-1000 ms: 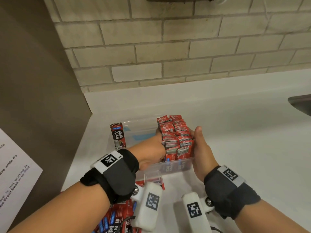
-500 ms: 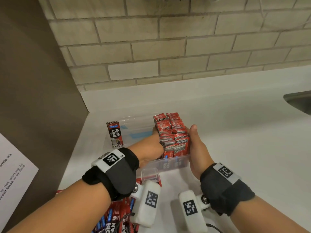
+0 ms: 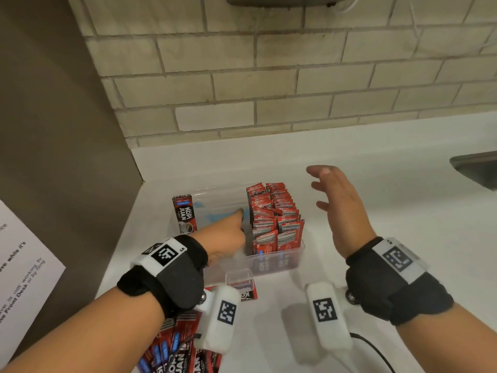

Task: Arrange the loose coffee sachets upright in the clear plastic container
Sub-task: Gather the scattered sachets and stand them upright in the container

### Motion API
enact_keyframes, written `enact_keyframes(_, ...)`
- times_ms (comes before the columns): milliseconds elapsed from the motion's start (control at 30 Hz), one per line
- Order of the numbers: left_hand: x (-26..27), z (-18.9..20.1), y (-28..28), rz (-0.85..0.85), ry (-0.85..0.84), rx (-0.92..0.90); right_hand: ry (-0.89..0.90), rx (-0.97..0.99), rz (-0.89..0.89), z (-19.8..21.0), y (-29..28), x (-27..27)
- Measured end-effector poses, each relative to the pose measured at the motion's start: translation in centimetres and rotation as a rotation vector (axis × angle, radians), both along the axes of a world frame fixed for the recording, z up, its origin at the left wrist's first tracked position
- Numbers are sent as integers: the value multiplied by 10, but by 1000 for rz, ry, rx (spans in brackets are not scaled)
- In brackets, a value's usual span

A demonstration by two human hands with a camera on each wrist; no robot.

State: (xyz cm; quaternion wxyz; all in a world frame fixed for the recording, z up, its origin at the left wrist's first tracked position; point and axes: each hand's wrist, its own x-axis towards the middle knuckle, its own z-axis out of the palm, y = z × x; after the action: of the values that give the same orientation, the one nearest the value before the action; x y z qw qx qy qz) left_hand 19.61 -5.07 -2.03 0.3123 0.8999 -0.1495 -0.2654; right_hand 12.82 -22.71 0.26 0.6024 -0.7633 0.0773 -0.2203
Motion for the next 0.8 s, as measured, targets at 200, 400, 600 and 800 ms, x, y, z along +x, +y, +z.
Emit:
enact_keyframes(200,-24,34,30,182,-68,-338,-55,-109,130,20,14,-27)
enact_keyframes(400,-78,56,101,319,-219,-415,194,-516,890,29,64,-69)
enact_keyframes(600,-131,31,149,298,-194,-131,667,-1184,1122,-7,98,-91)
enact_keyframes(800,-149,5,152,211,-189,40,648,-1349,1053,-21,126,-109)
